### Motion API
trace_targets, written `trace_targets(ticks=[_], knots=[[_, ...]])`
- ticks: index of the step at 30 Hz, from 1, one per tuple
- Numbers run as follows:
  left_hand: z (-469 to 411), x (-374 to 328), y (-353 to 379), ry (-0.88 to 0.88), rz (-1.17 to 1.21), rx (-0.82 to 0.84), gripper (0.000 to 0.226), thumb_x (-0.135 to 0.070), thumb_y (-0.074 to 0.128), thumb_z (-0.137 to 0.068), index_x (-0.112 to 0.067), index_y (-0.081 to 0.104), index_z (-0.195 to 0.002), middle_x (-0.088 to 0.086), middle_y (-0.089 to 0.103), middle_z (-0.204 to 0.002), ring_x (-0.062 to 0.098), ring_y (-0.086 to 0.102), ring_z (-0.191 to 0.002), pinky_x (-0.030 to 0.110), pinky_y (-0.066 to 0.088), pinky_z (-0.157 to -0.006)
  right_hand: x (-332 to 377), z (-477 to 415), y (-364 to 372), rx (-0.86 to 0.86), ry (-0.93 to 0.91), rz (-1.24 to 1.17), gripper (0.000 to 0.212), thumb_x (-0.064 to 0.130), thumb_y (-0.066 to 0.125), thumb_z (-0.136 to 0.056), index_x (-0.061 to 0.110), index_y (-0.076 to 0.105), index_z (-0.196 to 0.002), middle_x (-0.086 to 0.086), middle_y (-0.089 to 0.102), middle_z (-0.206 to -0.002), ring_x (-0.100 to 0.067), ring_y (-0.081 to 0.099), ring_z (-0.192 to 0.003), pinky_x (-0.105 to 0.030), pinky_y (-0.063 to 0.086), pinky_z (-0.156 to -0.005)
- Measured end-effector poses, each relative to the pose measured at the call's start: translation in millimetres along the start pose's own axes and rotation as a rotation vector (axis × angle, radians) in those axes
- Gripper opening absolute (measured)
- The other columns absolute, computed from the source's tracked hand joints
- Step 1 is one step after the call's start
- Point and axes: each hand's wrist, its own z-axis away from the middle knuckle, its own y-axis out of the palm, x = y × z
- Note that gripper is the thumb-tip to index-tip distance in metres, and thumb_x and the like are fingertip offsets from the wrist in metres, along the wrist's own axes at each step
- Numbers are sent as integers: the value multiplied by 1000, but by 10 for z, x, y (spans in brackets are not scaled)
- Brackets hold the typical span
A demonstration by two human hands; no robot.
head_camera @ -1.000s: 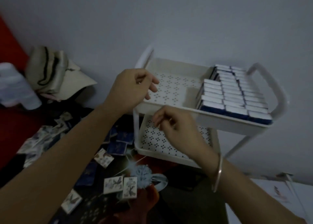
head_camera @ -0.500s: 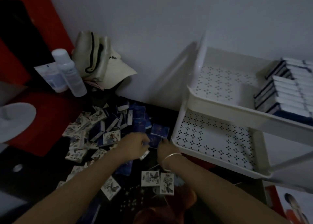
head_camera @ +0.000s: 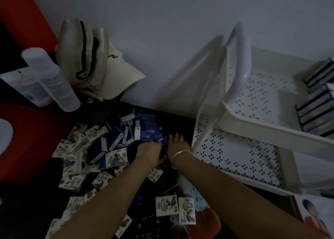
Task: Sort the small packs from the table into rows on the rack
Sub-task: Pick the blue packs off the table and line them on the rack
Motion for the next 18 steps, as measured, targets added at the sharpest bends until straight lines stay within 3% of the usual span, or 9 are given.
trace_targets(ticks=[2,5,8,12,14,18], knots=[[-35,-24,25,-6,-52,-7,49,-41,66,-84,-14,53,-122,8,64,-116,24,63,-100,31,49,-73,-51,-33,-20,-31,-9,-11,79,29,53,-93,3,5,-150,-26,16,-153,-41,23,-138,-46,30,-108],[-82,-29,52,-7,-68,15,48,-40,71,-82,-12,55,-117,10,59,-121,26,61,-102,33,49,-77,-97,-57,-55,-93,-27,-58,69,13,68,-81,3,31,-139,-22,42,-136,-37,42,-123,-44,43,-94],[-71,-19,15,11,-22,-12,57,-41,76,-77,-11,54,-121,10,49,-130,27,59,-104,32,47,-78,-105,-95,-82,-187,3,-71,58,8,68,-77,3,41,-128,-18,47,-128,-35,42,-120,-40,42,-92],[35,55,-49,45,176,-150,44,-35,74,-76,-16,56,-111,6,51,-117,22,50,-107,30,43,-77,-145,-153,-131,-206,82,-176,44,23,63,-85,8,50,-124,-15,46,-129,-32,41,-121,-37,40,-96],[121,125,-142,23,431,-199,34,-25,73,-77,-16,56,-105,4,55,-110,21,54,-103,29,44,-75,-151,-154,-191,-214,99,-360,49,27,68,-82,8,50,-123,-15,49,-127,-32,48,-117,-37,43,-93],[356,334,-411,-112,825,-286,32,-18,68,-84,-16,53,-111,-1,60,-98,19,59,-91,30,48,-74,-140,27,-348,-313,38,-986,40,22,72,-80,7,53,-111,-13,64,-107,-29,62,-97,-31,46,-78]])
